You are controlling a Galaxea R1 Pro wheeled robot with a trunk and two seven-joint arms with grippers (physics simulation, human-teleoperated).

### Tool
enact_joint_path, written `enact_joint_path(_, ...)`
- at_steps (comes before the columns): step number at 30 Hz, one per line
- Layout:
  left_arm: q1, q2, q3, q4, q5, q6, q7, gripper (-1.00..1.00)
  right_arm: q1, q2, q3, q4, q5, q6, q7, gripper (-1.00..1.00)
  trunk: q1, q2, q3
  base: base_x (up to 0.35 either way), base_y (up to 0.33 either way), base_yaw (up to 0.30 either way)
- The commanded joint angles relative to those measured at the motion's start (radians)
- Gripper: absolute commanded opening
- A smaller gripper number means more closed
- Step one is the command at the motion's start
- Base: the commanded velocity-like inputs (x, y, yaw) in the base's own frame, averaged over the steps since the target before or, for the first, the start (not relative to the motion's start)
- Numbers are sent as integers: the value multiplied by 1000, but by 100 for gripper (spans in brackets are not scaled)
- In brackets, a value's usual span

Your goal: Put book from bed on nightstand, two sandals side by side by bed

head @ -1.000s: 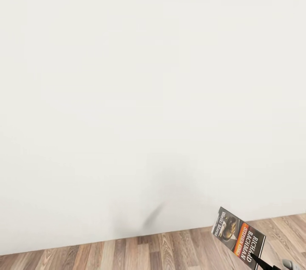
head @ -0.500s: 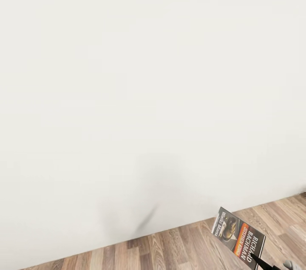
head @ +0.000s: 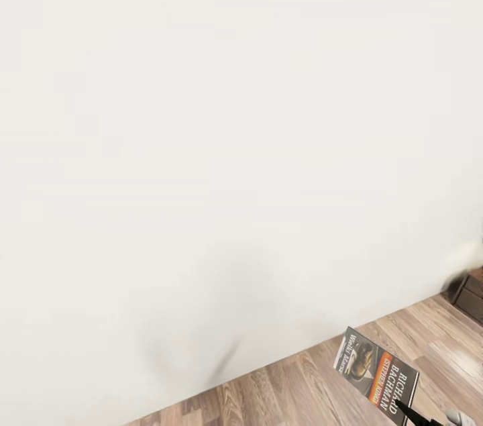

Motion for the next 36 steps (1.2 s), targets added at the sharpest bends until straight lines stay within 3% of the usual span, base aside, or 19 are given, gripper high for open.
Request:
enact_joint_path(1, 0, 0, 0, 0, -8, -8, 0, 100, -1, 0, -3, 1, -1, -3, 3, -100, 1, -1, 0, 222, 0, -50)
enact_joint_path(12, 0, 0, -1, 0, -8, -7, 0, 100, -1, 0, -3, 1, -1, -2, 3, -100, 1, -1, 0, 66, 0, -10)
enact_joint_path(21, 0, 0, -2, 0, -8, -7, 0, 100, -1, 0, -3, 1, -3, -1, 4, -100, 1, -1, 0, 282, 0, 0)
enact_joint_path(27, 0, 0, -1, 0, -8, -8, 0, 100, -1, 0, -3, 1, -3, -1, 4, -100, 1, -1, 0, 56, 0, -19)
enact_joint_path(36, 0, 0, -1, 0, -8, -8, 0, 100, -1, 0, -4, 1, -3, -1, 5, -100, 1, -1, 0, 3, 0, -177)
